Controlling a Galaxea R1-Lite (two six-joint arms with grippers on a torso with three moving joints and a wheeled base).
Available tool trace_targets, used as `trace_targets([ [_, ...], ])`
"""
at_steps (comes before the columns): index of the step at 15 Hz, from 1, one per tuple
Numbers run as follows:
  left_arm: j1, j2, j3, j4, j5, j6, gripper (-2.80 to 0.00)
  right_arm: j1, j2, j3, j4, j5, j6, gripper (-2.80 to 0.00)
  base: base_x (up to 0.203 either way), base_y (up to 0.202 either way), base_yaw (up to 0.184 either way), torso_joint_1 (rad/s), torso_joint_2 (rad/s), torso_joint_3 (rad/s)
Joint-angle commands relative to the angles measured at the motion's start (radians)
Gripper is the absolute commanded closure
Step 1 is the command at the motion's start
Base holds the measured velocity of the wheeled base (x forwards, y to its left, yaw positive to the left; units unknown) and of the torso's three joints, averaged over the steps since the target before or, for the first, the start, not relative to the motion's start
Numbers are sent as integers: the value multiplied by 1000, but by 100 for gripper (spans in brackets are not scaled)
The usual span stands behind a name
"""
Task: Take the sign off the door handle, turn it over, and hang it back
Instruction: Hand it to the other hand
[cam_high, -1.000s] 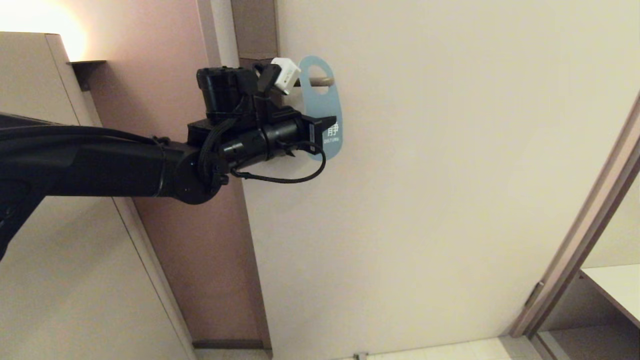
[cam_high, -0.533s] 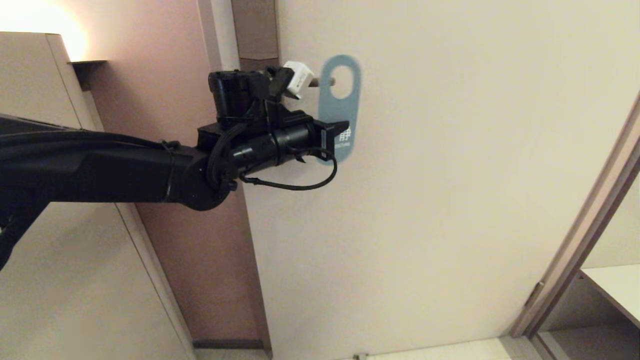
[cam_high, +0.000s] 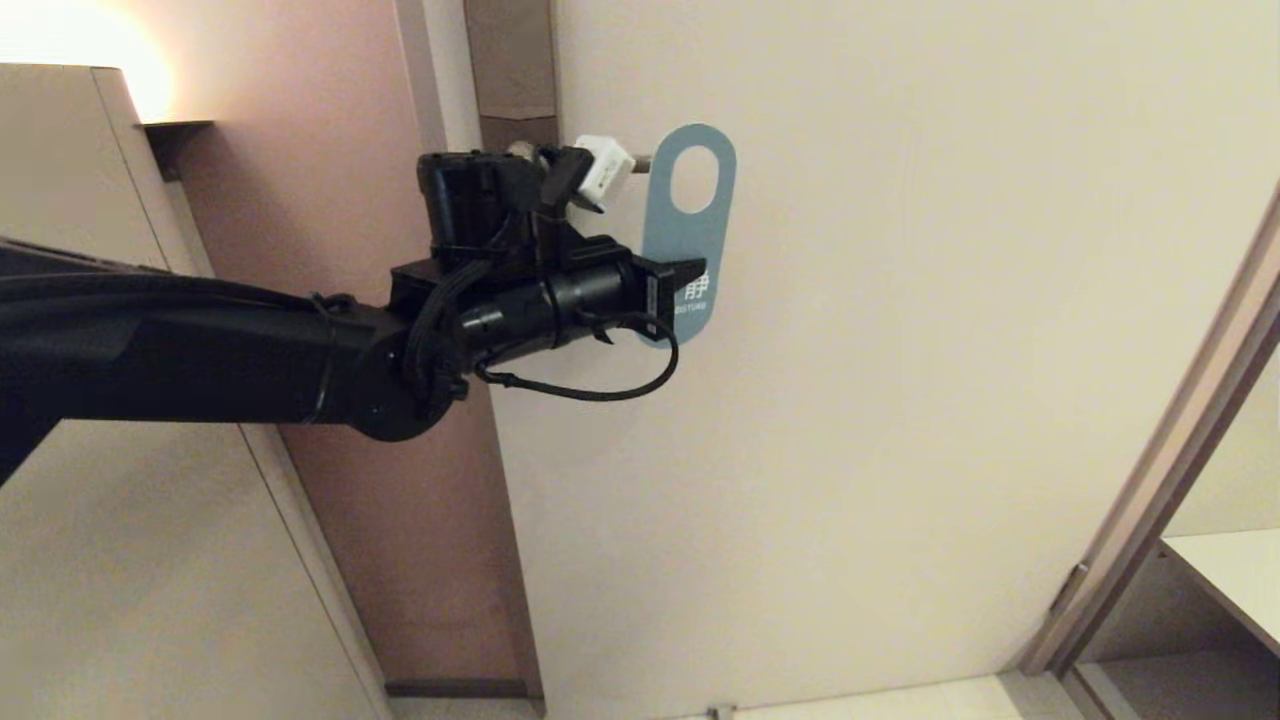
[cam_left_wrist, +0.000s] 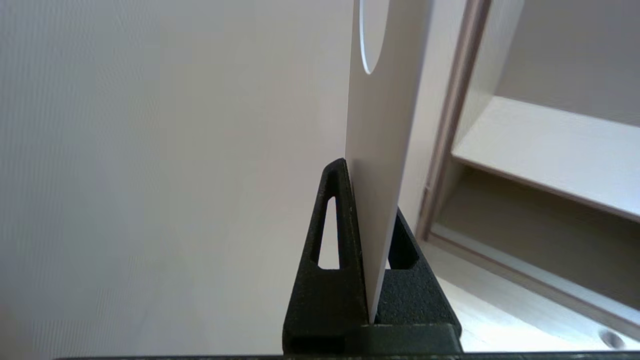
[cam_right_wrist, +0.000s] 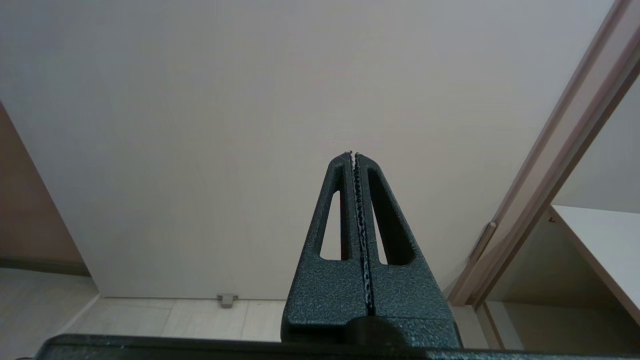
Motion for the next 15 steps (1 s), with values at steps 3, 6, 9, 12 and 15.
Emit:
trace_targets([
  [3,-29,-135,150,-5,-18,-6,0,0,0,0,0,0,-1,0,0,0,0,0,0,0],
  [6,-55,-260,308,-5,-83,-8,0,0,0,0,0,0,-1,0,0,0,0,0,0,0],
  [9,-82,-390,439,-4,-154,-20,0,0,0,0,0,0,-1,0,0,0,0,0,0,0],
  [12,-119,-505,529,-4,-199,-88,0,0,0,0,0,0,-1,0,0,0,0,0,0,0],
  [15,-144,-565,612,-5,-257,-128,0,0,0,0,0,0,-1,0,0,0,0,0,0,0],
])
